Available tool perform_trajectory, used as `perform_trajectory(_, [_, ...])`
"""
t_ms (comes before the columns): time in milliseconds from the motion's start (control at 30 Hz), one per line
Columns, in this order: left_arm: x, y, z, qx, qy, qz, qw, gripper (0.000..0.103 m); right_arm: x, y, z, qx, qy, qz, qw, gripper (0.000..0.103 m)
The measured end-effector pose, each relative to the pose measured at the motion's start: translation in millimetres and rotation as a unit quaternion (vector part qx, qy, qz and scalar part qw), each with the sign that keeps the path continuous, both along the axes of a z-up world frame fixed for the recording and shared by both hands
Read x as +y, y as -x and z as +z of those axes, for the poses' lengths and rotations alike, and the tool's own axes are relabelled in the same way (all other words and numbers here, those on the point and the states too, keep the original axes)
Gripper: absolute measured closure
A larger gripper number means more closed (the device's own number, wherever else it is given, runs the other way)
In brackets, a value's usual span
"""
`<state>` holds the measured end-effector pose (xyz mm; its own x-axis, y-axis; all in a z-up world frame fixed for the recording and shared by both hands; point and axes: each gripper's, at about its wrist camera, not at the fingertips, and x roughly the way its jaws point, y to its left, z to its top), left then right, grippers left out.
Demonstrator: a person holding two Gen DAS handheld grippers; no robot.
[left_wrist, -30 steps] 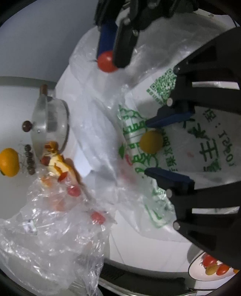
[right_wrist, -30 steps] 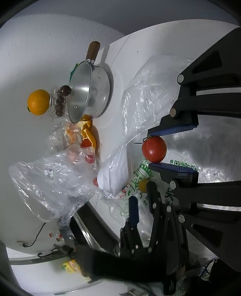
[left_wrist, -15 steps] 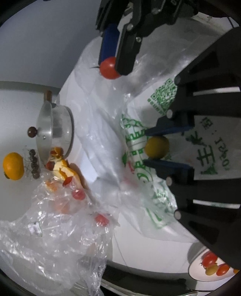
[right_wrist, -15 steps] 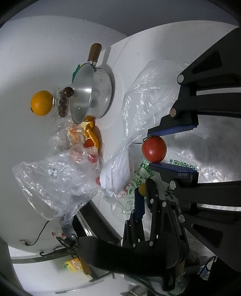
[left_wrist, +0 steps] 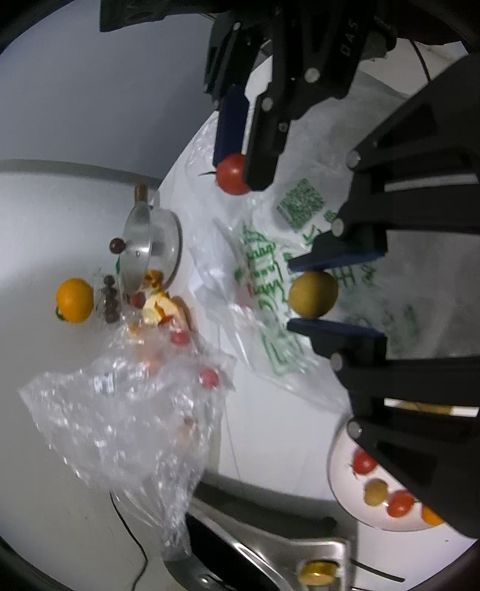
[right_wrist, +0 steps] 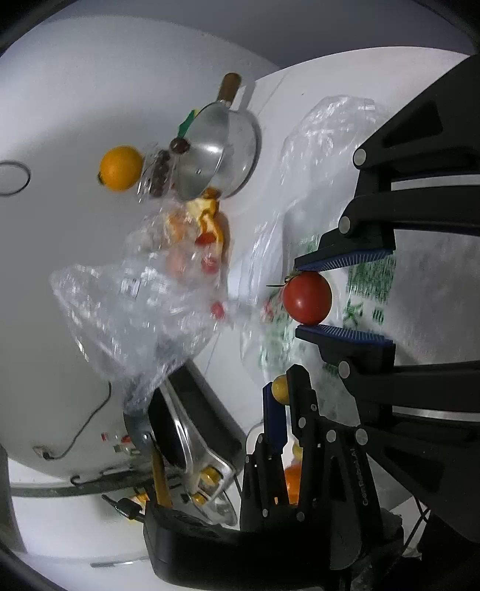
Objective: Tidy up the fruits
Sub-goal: 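Carry the held tomato and yellow fruit over the white plate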
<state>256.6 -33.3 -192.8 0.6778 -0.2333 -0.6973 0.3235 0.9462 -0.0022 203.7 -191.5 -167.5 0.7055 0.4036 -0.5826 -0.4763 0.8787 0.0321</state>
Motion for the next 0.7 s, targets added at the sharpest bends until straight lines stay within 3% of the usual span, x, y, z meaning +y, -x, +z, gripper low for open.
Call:
perform_trajectory(267, [38.9,25.6,10.2,-0.018,0.005,0.024,0.9996,0.077,37.6,16.6,10.8,-0.009,0.012,0.020,1.000,0.071])
perform_trajectory(700, [114.1,38.9,-2.3,-0.013,0.005,0.090,0.9959,0.077,102.9,18.6,5.7,-0.001,0.030,0.069,0.997,0.071])
